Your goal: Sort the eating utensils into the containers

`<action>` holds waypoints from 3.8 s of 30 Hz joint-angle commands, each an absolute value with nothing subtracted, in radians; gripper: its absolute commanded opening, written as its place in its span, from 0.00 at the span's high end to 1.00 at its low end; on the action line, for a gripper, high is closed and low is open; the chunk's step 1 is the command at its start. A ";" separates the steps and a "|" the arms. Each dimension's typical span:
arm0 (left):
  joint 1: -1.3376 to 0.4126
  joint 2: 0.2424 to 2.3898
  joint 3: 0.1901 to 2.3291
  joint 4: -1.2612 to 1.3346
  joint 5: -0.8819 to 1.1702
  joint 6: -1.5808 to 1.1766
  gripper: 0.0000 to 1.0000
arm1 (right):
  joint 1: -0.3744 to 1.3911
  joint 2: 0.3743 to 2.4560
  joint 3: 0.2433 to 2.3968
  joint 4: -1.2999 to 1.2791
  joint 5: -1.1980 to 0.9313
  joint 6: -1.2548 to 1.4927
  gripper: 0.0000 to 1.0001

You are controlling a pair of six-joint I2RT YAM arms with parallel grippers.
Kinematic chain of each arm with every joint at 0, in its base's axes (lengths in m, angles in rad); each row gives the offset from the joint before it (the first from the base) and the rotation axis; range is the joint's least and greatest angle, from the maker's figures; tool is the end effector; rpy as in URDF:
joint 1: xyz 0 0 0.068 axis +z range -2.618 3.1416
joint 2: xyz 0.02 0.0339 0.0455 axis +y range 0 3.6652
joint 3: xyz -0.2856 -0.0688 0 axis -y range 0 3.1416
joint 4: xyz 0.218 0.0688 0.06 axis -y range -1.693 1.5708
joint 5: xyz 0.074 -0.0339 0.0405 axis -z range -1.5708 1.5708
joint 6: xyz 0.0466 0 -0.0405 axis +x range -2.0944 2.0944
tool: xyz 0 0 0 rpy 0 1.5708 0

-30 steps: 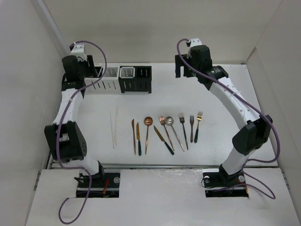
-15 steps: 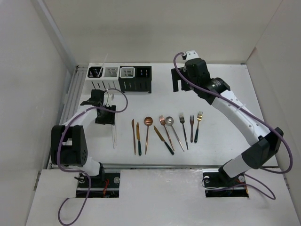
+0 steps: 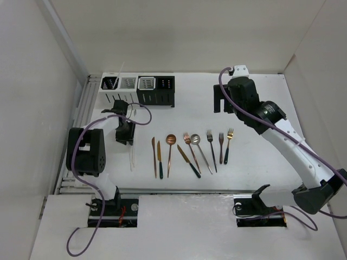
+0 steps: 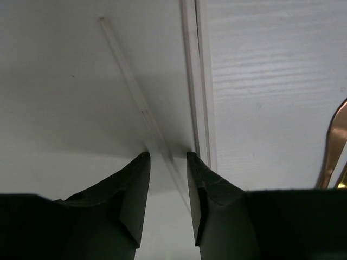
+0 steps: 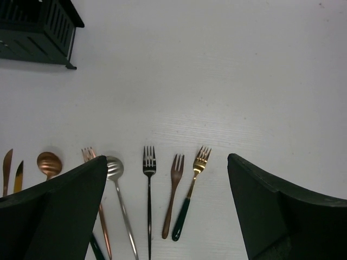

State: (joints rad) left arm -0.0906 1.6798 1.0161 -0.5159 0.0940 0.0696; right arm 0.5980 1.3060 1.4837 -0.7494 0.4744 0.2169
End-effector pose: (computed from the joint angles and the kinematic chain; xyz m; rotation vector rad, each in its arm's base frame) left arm 0.3040 -0.0320 0.1991 0.2454 2.7376 -0.1350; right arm 0.2156 0.1211 0.4243 -0.1230 2.0693 -0.0117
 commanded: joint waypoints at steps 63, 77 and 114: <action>0.074 1.950 2.043 -0.068 0.413 0.330 1.00 | 0.522 1.870 2.141 -0.515 0.305 -0.008 0.03; 0.133 2.048 1.820 0.141 0.431 0.399 1.00 | 0.491 1.918 2.183 -0.546 0.285 -0.017 0.03; -0.117 1.436 0.769 -0.319 0.166 0.566 0.56 | 0.667 1.342 1.443 -0.549 0.367 0.219 0.00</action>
State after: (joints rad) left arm -0.1165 1.4628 0.7918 -0.3561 0.2192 0.5396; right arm 0.6571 1.3891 1.4540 -0.5652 0.3332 0.1768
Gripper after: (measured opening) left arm 0.446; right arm 0.999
